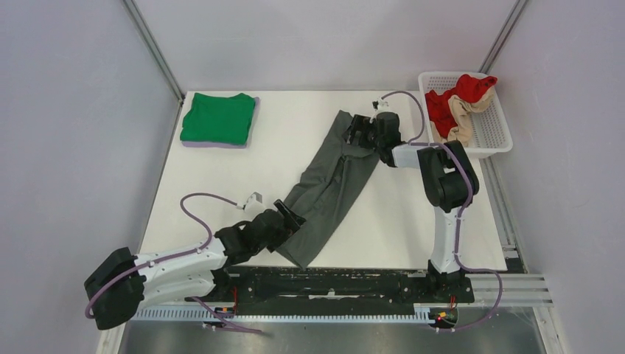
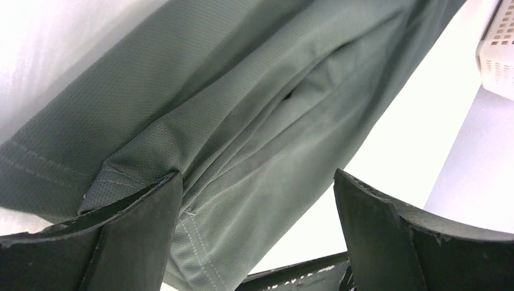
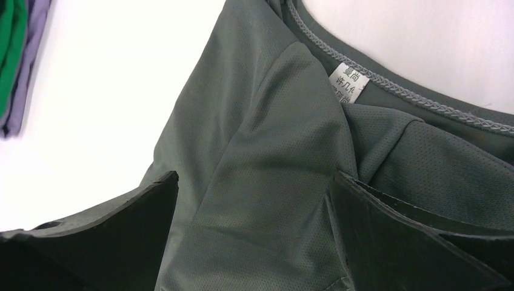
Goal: Fold and stack the t-shirts
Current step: Rotate the tshirt 80 degrees, then grab the bottom of the folded rectangular tshirt with both arms, then fold the folded rectangular tshirt in 1/3 of the way
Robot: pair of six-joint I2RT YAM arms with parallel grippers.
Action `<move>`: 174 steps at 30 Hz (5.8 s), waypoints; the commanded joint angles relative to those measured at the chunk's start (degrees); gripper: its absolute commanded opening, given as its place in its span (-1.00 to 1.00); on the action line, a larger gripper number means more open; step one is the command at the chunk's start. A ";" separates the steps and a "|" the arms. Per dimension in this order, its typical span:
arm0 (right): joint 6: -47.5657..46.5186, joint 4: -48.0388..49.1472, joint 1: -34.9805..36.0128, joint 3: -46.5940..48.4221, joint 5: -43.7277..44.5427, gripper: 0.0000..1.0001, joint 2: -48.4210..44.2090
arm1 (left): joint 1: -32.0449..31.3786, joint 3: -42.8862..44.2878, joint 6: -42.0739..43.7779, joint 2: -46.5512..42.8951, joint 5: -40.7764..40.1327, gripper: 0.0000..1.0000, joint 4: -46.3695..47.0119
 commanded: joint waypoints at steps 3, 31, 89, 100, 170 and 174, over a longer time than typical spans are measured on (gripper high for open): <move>4.46 -7.17 0.62 13.30 6.41 0.96 12.27 | -6.02 3.44 -5.94 3.39 -8.37 0.99 1.98; -18.52 -22.29 2.64 18.34 16.28 0.96 -10.06 | -10.74 21.29 22.54 -2.25 -16.75 0.99 -22.83; -31.39 -15.06 53.66 -34.70 17.78 -0.06 -34.83 | 18.07 8.76 36.51 13.32 15.51 -0.96 -7.52; -28.38 -11.36 55.28 -39.01 15.37 -0.89 -38.72 | 18.01 6.99 34.87 -3.56 10.18 -0.96 -14.72; -30.19 -17.29 20.54 -17.02 13.29 -1.00 -27.79 | 24.46 68.78 53.12 56.05 10.35 -0.96 -18.84; -30.42 -16.47 18.60 -15.20 12.88 -0.88 -24.87 | 25.25 71.89 53.26 59.76 11.41 -0.79 -19.66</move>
